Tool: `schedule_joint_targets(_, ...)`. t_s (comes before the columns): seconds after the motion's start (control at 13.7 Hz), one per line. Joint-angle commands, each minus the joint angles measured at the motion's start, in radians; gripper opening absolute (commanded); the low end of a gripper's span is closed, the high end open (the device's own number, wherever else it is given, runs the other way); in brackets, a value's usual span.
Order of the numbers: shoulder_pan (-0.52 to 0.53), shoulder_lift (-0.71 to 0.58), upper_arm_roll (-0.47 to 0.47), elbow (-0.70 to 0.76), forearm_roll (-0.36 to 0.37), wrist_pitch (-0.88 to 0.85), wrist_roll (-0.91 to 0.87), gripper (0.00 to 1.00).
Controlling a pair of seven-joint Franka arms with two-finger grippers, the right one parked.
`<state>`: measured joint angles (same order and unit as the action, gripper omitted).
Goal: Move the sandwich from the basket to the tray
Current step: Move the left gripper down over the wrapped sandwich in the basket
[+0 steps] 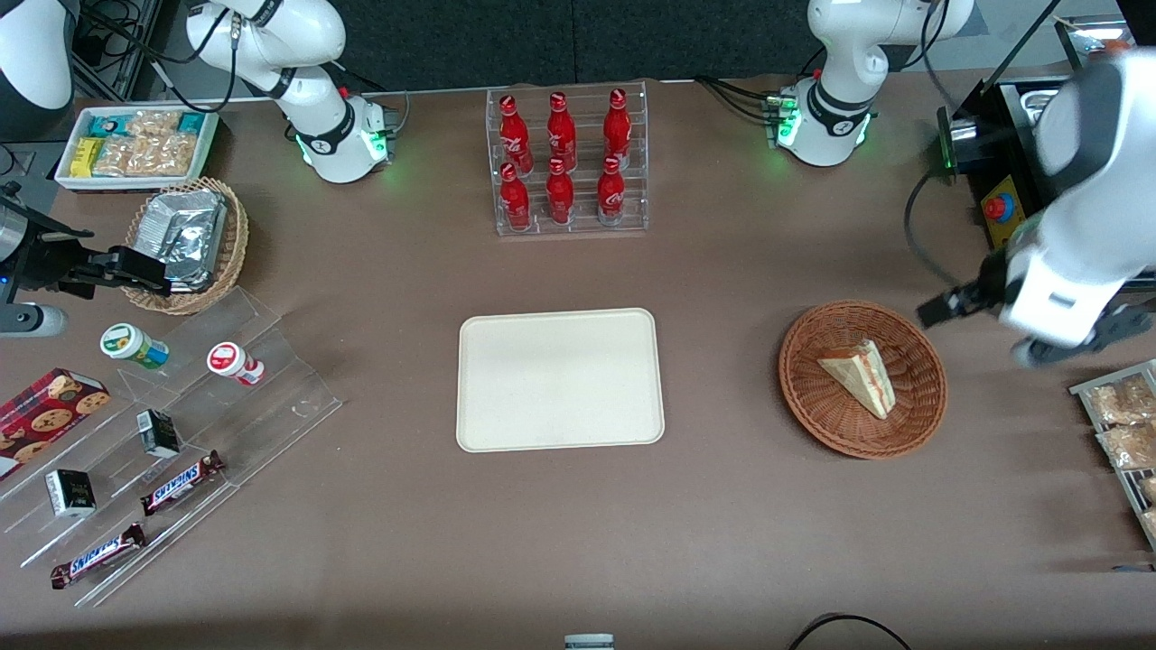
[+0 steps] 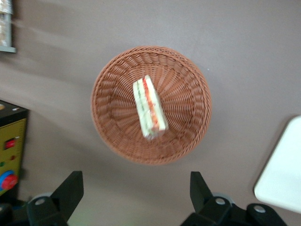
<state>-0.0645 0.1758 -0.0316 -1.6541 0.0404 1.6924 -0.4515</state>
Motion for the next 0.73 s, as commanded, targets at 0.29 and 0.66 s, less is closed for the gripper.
schedule_joint_targets(0.29, -0.005, 0.131, 0.004, -0.16, 0.01, 0.257, -0.269, 1.0)
schedule_joint_targets(0.66, -0.001, 0.166, 0.005, -0.289, 0.001, 0.401, -0.289, 1.0)
